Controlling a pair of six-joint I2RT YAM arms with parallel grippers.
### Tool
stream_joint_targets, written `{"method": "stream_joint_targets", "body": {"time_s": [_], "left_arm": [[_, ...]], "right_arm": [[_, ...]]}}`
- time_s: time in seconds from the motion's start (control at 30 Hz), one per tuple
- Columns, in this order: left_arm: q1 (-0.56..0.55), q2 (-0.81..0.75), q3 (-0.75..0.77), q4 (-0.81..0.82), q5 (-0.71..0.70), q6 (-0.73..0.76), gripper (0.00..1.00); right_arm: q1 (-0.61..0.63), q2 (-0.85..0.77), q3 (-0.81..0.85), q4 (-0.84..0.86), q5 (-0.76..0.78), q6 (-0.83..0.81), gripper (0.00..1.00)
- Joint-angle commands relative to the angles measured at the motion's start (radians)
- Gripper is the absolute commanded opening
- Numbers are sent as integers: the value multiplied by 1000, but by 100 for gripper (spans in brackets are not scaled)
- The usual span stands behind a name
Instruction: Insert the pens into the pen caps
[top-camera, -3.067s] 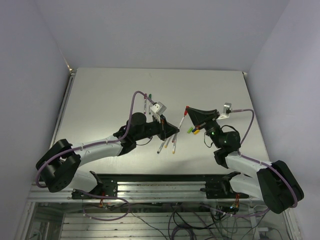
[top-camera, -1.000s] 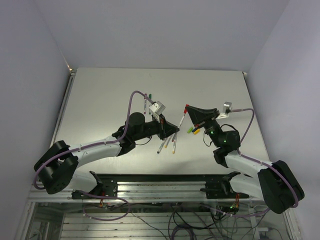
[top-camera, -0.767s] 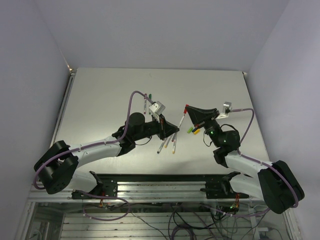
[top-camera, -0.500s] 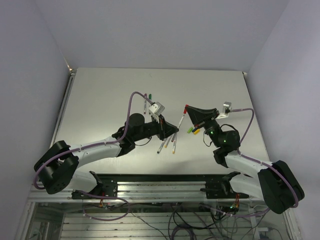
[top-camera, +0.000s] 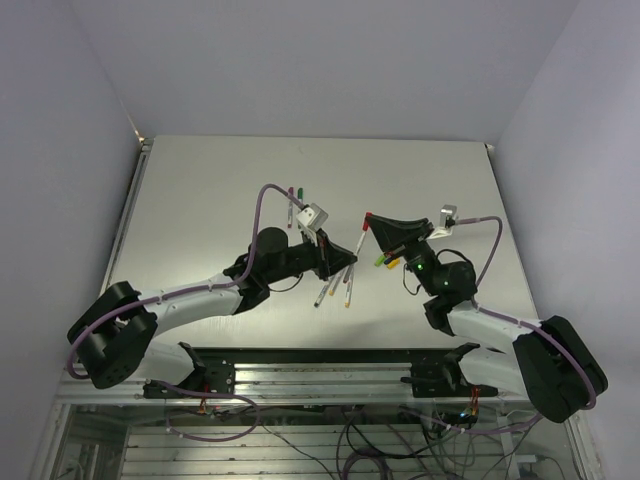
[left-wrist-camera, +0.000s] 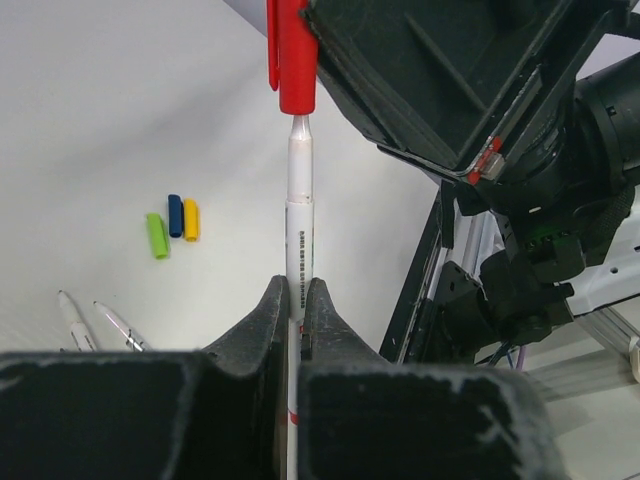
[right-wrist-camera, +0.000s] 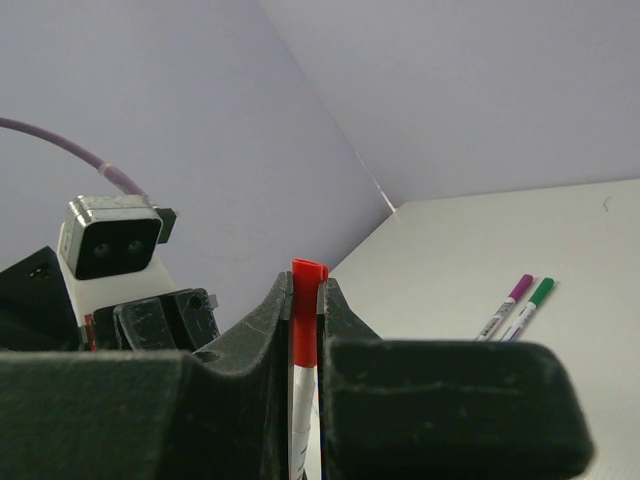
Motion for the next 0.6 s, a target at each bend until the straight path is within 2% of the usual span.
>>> {"method": "stream_joint_targets", "body": {"time_s": [0.0, 0.57], "left_arm": [[-6, -35, -14, 62, -19, 0, 7], [-6, -40, -40, 170, -49, -20, 7]], "right_arm": [[24, -3, -6, 23, 7, -10, 0], [35, 38, 4, 20, -65, 12, 0]]}}
